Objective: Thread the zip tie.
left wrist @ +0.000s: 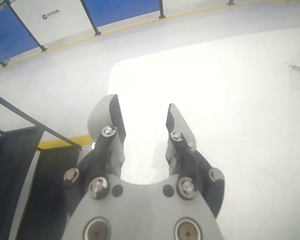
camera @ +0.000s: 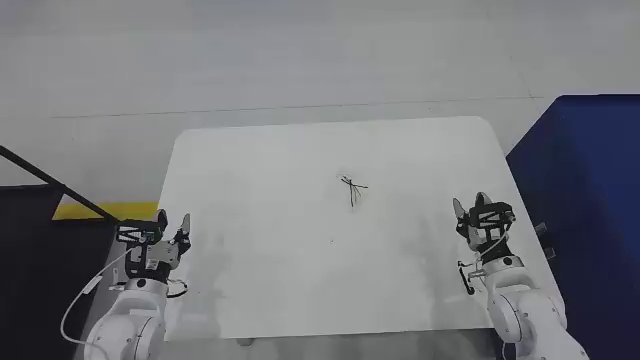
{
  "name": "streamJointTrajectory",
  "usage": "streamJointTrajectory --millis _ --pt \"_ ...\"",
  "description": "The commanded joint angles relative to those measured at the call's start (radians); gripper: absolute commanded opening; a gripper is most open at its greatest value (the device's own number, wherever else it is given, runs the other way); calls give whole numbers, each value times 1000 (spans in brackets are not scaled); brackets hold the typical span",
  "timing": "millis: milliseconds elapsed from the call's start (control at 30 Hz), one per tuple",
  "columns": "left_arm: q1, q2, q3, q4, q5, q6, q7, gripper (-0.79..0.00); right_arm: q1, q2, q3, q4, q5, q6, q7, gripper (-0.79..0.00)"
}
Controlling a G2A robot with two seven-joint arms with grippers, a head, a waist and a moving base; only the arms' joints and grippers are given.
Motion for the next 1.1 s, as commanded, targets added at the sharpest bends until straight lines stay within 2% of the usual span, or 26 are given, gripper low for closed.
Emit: streamJointTrajectory --millis 0,100,267,367,400,500,567,633,767,833,900,1067 --pt "0 0 0 0 0 0 0 -469 0 0 0 0 0 0 0 -466" --pt "0 0 0 0 0 0 0 -415 0 0 0 0 0 0 0 -411" --pt "0 0 0 0 0 0 0 -184 0 0 0 0 0 0 0 -172" --pt "0 0 0 0 0 0 0 -135 0 0 0 0 0 0 0 -89" --pt "0 0 0 0 0 0 0 0 2 0 1 -5 -7 -3 -5 0" --pt "0 0 0 0 0 0 0 0 8 4 3 -30 -56 -52 -20 0" --pt "0 0 0 0 0 0 0 0 47 9 9 -52 -3 -162 67 0" --pt "0 0 0 0 0 0 0 0 130 17 22 -68 62 -279 219 0" --pt "0 0 0 0 0 0 0 0 337 26 -18 -68 122 -422 500 0" --pt "0 0 0 0 0 0 0 0 459 24 -60 -29 147 -414 626 0" --pt "0 0 0 0 0 0 0 0 567 18 -126 12 161 -405 701 0" --pt "0 0 0 0 0 0 0 0 567 18 -126 12 161 -405 701 0"
